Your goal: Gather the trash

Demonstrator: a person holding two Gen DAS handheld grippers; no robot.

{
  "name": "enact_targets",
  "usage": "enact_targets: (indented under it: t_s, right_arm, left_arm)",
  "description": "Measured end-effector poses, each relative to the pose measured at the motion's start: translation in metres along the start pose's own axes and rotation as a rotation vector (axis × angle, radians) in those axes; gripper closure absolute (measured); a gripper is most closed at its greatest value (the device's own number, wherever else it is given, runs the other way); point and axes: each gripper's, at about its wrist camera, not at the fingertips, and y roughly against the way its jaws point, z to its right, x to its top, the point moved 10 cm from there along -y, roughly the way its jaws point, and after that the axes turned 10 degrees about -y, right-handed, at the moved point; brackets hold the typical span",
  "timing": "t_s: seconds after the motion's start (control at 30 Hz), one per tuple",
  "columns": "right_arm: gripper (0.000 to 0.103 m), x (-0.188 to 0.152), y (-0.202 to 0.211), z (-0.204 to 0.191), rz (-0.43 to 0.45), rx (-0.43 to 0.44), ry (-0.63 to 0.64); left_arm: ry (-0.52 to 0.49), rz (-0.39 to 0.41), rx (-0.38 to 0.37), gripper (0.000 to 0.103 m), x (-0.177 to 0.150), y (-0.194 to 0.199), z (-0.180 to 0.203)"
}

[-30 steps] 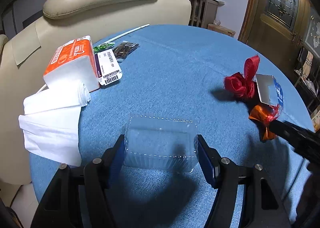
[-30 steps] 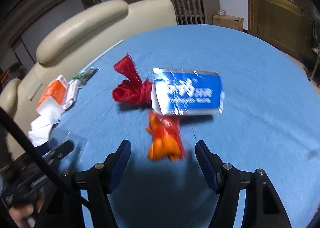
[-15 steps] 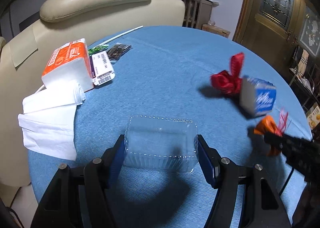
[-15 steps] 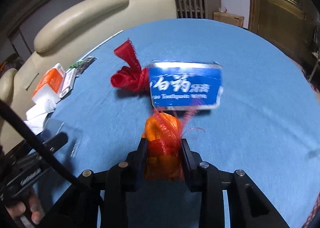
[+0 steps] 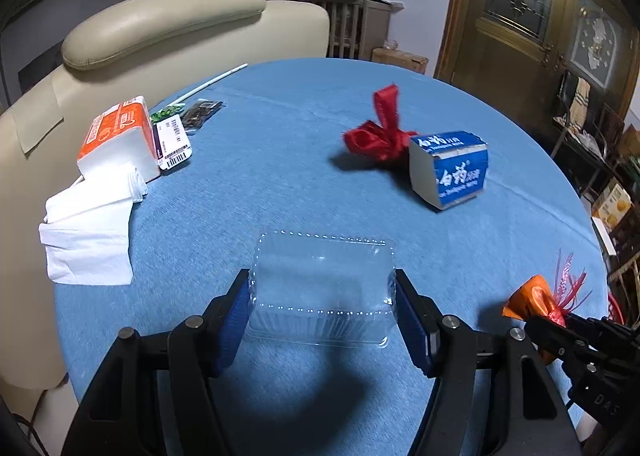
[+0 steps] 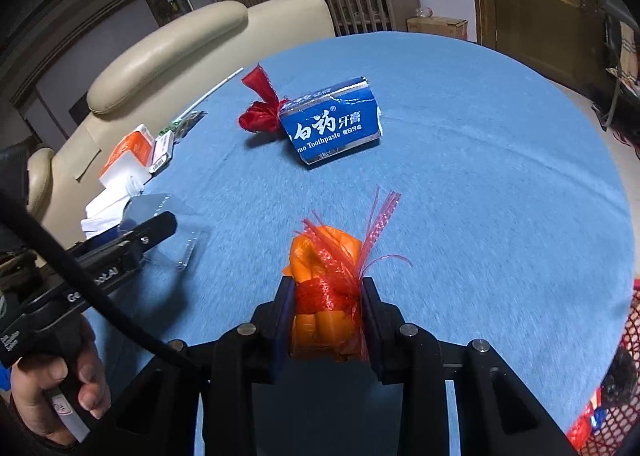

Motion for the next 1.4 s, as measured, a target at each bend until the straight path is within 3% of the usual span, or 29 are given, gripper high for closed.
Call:
enact_targets:
  t_s: [0.7, 1.2, 1.4]
  right_arm:
    - [0.069, -0.038, 0.032, -0.019, -0.011, 0.104, 0.046]
    - [0.069, -0.053, 0.039, -0.052, -0.030, 0.147, 0.113]
    - [0.069, -0.069, 0.037, -0.087, -0.097, 0.235, 0.163]
  left_arm:
    - [0.017, -0.008, 0.100, 0.034, -0.024, 0.032, -0.025]
    - [0.090, -0.006, 0.190, 0.034, -0.050, 0.058, -0.083]
    - [0.117, -0.024, 0.263, 0.034, -0.067, 0.071, -0.113]
